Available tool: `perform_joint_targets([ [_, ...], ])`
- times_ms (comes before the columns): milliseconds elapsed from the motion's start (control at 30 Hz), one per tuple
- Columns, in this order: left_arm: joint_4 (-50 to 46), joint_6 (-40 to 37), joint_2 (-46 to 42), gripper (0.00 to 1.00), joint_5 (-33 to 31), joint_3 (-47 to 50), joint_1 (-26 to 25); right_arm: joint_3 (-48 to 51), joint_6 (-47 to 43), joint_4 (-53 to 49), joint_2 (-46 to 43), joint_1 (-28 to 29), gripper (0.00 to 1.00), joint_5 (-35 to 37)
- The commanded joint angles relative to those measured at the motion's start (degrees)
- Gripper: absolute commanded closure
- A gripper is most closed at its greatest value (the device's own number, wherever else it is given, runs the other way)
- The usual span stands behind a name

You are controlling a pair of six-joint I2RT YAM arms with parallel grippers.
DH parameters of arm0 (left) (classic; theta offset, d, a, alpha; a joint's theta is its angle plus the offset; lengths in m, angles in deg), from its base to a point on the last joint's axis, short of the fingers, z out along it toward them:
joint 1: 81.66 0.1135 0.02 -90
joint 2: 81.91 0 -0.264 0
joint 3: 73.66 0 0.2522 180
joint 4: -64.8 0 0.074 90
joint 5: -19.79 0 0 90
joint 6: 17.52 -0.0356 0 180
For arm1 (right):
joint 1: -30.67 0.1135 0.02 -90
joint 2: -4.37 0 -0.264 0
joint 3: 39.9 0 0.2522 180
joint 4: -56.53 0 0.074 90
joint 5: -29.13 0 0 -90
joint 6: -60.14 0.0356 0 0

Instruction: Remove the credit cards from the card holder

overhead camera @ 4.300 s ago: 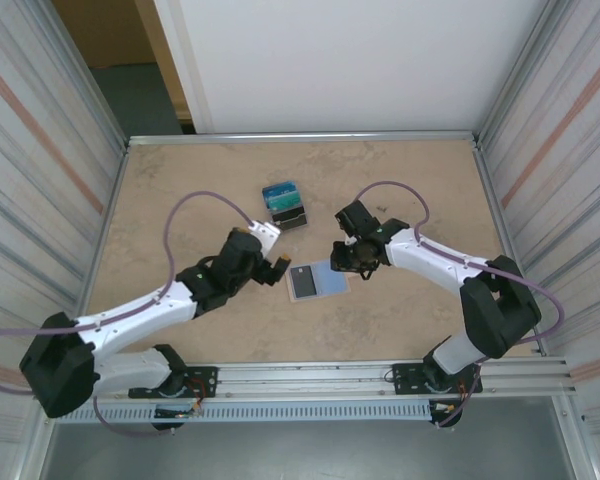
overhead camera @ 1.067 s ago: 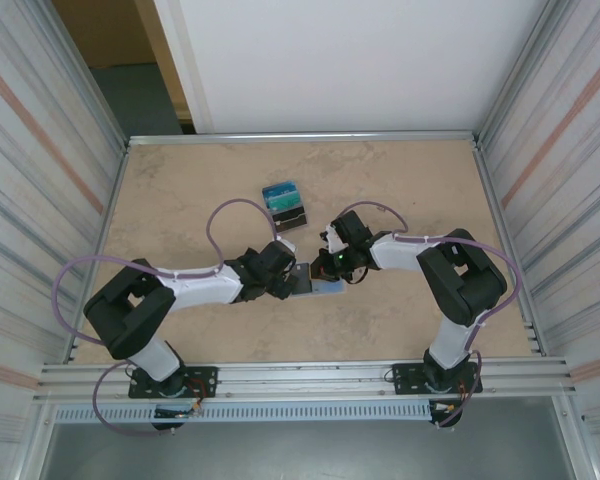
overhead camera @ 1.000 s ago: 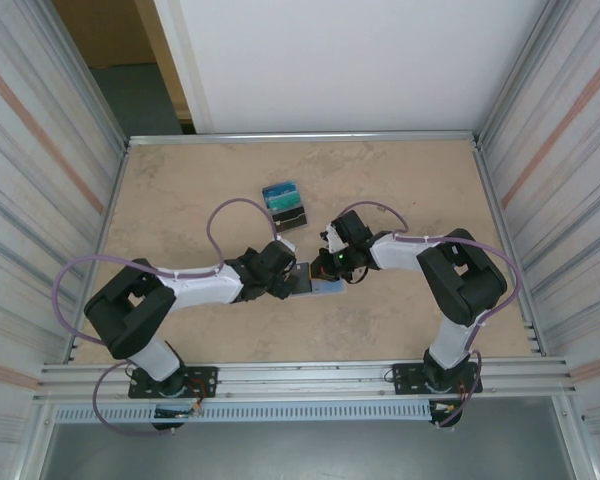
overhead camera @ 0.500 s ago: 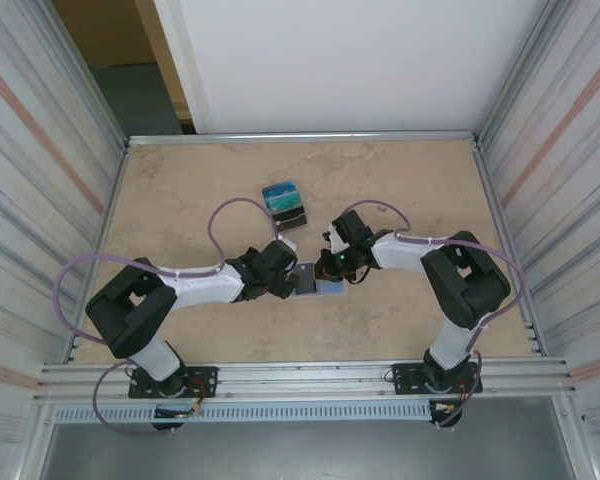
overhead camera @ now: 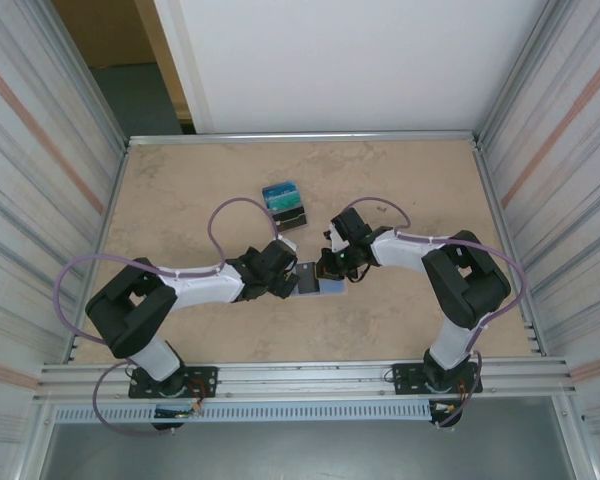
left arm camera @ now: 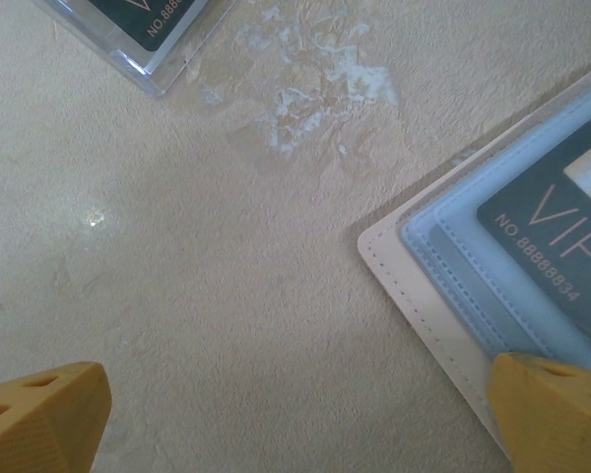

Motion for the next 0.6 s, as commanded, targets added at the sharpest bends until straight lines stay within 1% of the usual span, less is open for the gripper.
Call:
perform_joint_targets([
  [0, -1.2, -0.6, 0.3, 0.01, -1.2, -0.8, -0.5, -1.3, -1.5, -2.6, -1.2, -0.7, 1.0, 1.6],
  [267, -1.7, -1.0, -0.8, 0.01, -0.8, -1.2, -0.4, -1.5, -1.4, -3.0, -1.2, -0.7, 1.0, 2.3],
  [567, -2.1, -1.7, -4.5, 0.01, -0.8, -2.2, -0.7, -1.6, -1.0, -2.9, -2.1, -0.6, 1.0, 2.2],
])
